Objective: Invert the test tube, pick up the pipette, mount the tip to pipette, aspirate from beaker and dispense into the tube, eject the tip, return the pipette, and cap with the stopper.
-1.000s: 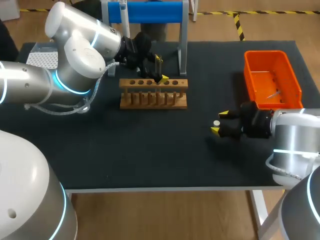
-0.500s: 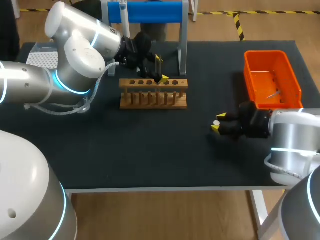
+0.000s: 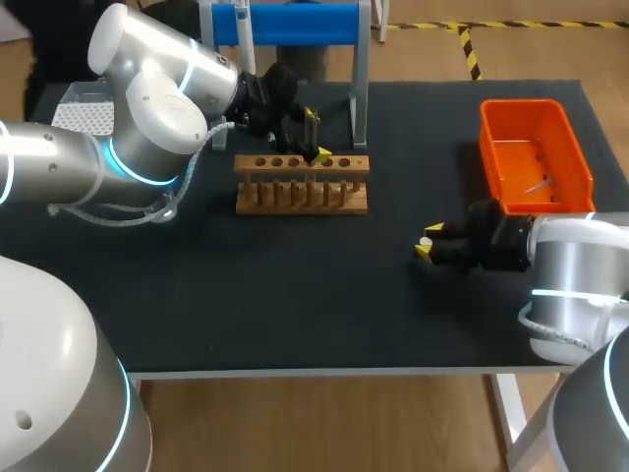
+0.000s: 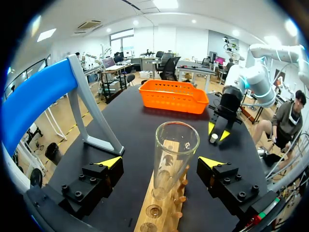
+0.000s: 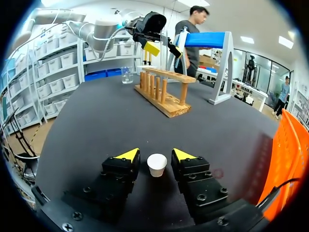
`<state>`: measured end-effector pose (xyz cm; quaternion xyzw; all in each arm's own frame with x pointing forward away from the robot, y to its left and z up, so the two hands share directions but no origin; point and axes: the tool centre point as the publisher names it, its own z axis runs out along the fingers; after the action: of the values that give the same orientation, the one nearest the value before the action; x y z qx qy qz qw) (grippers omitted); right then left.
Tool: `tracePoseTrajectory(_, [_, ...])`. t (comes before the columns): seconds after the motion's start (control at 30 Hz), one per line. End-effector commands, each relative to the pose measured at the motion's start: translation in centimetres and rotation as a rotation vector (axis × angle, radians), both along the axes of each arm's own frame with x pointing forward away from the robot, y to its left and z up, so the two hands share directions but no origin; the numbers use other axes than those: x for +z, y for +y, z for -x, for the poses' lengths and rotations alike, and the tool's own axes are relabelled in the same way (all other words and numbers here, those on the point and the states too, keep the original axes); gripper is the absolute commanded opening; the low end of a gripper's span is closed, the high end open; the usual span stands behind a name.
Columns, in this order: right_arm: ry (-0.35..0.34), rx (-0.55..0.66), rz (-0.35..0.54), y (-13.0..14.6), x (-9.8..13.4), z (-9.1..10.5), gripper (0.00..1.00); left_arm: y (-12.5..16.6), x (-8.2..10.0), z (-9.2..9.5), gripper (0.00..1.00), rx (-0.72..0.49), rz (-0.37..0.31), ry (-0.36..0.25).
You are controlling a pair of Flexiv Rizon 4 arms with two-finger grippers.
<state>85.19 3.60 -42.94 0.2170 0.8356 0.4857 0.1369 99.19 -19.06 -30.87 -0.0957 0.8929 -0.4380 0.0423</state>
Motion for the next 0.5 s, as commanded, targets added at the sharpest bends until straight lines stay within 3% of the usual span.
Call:
tracePoseTrajectory(0.03, [-0.002,-0.001,0.003,0.14,-0.21,0.04,0.4,-0.01,0.01,-0.12,1.0,-0.002,-0.002,0.003])
tracePoseTrajectory(0.43, [0.0,-0.003,0.008,0.12,-0.4,0.06,0.31,-0.01,0.01,-0.12,1.0,-0.002,-0.002,0.003])
tracePoseTrajectory(0.5, [0.001,-0.003,0.009,0.11,-0.43,0.06,0.25,-0.01,0.01,-0.12,1.0,-0.002,-0.002,0.003])
